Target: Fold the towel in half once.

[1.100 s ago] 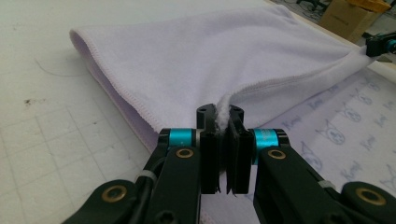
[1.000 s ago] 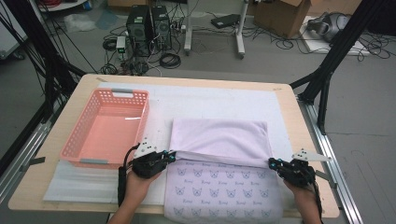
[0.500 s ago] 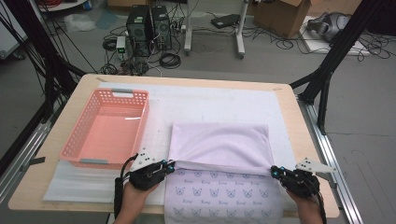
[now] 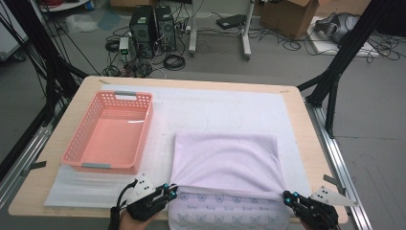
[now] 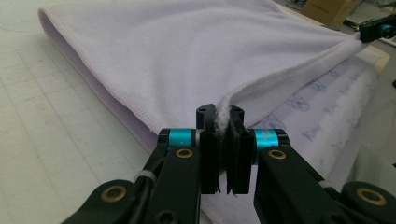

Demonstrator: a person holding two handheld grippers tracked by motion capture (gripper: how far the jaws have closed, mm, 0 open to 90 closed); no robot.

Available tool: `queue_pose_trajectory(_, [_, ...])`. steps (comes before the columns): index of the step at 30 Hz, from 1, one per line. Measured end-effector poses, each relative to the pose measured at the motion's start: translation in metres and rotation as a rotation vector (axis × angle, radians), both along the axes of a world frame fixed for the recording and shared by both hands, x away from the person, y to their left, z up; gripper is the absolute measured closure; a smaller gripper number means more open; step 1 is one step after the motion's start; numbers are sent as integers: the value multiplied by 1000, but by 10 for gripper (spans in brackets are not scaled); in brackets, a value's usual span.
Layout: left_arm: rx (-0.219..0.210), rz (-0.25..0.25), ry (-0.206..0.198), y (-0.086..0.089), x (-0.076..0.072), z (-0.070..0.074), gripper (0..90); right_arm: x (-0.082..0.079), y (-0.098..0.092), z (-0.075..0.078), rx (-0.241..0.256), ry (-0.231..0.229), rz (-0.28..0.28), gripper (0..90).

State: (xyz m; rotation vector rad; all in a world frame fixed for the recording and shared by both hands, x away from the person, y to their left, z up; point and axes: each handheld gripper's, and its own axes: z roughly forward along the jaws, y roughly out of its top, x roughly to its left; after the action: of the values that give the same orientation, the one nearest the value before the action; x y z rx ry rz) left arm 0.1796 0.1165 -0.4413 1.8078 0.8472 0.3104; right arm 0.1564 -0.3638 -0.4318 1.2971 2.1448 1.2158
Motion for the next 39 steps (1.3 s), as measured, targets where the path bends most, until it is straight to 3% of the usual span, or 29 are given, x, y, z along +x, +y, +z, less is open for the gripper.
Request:
queue_pose_trajectory(4, [-15,-22,-2,-1,-15,3,851,-15,-3,2,0,-4,1,852])
queue_pose_trajectory(9, [1,-58,-1,-1,-34,3,851,-37,-9,5,17,-7,8,853])
queue_pose_trajectory(12, [10,-72,11,0,-37,1,850,-46,-11,6,20,-1,23,853])
queue_pose_trajectory(14, [12,-54,20,0,-35,0,830,-47,-12,3,12,28,41,846])
queue_pose_trajectory(15, [15,-27,21,0,-33,0,781,-45,-11,0,11,35,55,831])
queue_pose_trajectory(17, [2,16,26,3,-28,1,607,-42,-12,-1,28,36,39,710])
queue_pose_trajectory(20, [-37,45,-3,9,-23,7,475,-36,-15,2,79,8,4,701])
queue_pose_trajectory(23, [-100,66,-56,15,-20,16,451,-29,-19,5,107,-11,-32,705])
queue_pose_trajectory(27, [-140,89,-96,20,-14,24,449,-18,-22,5,110,-21,-70,704])
queue_pose_trajectory(36, [-44,114,-38,4,23,14,434,19,-13,-3,55,0,-67,669])
queue_pose_trajectory(39, [-30,118,-21,-1,36,12,418,34,-6,-5,4,6,-76,613])
